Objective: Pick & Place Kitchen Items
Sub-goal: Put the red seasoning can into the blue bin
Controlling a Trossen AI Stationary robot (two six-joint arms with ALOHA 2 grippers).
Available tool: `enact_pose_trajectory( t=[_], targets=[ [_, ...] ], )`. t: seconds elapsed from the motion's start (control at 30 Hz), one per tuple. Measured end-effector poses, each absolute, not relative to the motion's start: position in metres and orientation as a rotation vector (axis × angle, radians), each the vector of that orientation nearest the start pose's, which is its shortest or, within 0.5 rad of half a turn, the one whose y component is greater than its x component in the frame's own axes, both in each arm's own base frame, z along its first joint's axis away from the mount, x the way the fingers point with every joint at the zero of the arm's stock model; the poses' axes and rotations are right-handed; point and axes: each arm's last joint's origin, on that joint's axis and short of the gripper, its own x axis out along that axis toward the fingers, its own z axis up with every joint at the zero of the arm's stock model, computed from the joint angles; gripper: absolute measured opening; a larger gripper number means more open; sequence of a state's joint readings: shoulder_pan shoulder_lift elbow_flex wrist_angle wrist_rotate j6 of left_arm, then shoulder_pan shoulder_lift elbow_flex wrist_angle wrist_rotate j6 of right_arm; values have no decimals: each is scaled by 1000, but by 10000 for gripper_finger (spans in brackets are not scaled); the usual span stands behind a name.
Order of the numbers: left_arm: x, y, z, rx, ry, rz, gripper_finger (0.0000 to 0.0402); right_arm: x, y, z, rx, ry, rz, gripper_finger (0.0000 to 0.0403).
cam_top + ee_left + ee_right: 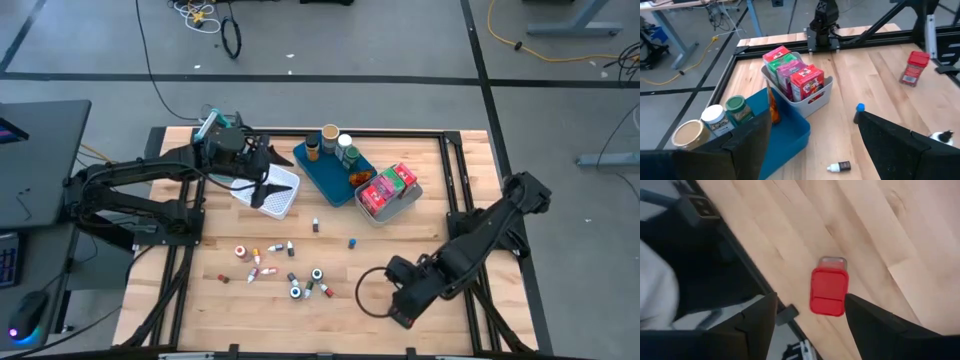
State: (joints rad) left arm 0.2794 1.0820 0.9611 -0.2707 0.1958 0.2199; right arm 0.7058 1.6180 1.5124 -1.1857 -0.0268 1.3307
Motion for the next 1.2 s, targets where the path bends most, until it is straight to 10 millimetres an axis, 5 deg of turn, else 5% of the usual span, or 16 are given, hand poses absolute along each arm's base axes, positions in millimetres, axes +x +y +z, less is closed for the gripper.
enact_pose_trajectory(
  t=[0.3,0.57,1.2],
  targets=[
    [227,62,330,142,403,138,305,244,215,273,645,1549,-401,284],
    [227,64,330,153,413,200,305,248,218,260,686,1564,-528,286],
    [227,64,330,153,413,199,305,262,233,234,708,1610,-504,323]
  ],
)
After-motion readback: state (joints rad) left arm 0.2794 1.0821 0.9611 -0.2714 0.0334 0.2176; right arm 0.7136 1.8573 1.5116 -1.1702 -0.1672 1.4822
